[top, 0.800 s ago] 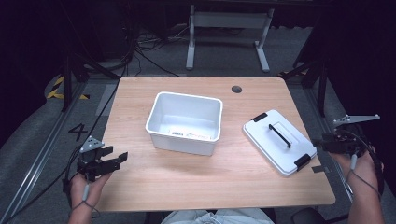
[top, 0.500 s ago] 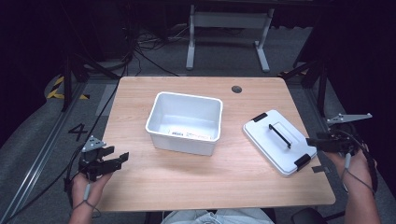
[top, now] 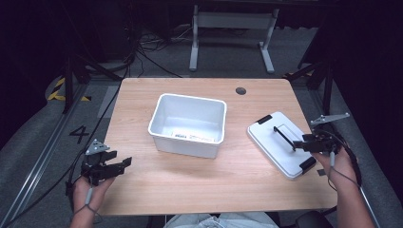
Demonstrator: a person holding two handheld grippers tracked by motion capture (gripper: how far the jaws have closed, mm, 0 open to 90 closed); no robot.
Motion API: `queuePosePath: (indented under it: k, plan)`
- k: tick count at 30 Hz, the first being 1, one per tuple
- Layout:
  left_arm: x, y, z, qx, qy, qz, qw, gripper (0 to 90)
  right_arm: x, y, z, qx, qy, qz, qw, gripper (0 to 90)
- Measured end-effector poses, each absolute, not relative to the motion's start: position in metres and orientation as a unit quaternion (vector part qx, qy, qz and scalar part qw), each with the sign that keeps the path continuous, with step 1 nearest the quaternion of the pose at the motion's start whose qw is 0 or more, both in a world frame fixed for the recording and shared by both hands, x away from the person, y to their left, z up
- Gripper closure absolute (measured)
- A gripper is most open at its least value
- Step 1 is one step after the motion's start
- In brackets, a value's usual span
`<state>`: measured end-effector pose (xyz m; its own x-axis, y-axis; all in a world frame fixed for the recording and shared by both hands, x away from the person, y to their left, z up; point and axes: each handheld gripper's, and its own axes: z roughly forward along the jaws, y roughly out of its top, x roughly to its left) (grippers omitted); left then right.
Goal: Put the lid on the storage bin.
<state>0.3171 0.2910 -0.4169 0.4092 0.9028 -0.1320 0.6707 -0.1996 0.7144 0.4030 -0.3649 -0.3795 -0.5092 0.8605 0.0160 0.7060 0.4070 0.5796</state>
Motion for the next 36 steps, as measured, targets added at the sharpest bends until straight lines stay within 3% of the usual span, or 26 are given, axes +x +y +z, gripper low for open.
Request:
queuePosePath:
  k: [6,20,36]
  plan:
    - [0.318,0.291,-0.418,0.76,0.518,0.158,0.358,34.4,0.411,-0.355,-0.394,0.474,0.833,0.246,0.143,50.5]
    - [0.32,0.289,-0.42,0.764,0.517,0.154,0.353,34.2,0.424,-0.342,-0.414,0.455,0.858,0.188,0.149,76.1]
    - [0.319,0.291,-0.42,0.764,0.519,0.153,0.351,34.2,0.424,-0.345,-0.404,0.455,0.851,0.194,0.178,84.5]
